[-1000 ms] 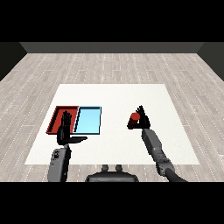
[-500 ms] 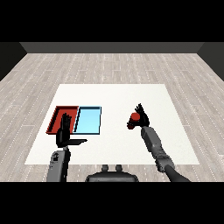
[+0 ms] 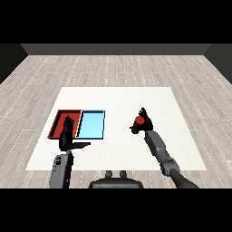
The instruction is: Pick the red can and put it in the red box
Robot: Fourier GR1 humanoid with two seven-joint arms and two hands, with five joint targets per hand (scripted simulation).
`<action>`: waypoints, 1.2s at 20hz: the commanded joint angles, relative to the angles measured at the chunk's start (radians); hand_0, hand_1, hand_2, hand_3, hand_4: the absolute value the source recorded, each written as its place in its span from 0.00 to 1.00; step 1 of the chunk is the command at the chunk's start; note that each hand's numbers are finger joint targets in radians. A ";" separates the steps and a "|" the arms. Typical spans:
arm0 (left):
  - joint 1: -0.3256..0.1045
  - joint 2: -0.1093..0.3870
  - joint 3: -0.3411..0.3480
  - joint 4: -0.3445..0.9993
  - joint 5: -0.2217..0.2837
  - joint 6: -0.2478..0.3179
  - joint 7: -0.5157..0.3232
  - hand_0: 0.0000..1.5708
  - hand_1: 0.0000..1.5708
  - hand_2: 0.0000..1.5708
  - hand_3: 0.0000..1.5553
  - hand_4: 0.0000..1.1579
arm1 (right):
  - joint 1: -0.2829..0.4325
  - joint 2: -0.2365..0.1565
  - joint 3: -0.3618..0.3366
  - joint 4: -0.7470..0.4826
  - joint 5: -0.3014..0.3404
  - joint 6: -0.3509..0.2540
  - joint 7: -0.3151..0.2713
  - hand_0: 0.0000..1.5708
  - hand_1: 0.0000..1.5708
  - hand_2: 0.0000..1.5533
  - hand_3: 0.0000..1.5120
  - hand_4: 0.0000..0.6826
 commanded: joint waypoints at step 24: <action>0.046 -0.015 -0.064 -0.041 -0.031 -0.017 0.024 0.00 0.00 0.00 0.00 0.00 | 0.098 0.004 0.083 -0.294 0.070 -0.153 0.034 0.91 0.91 0.93 0.93 0.96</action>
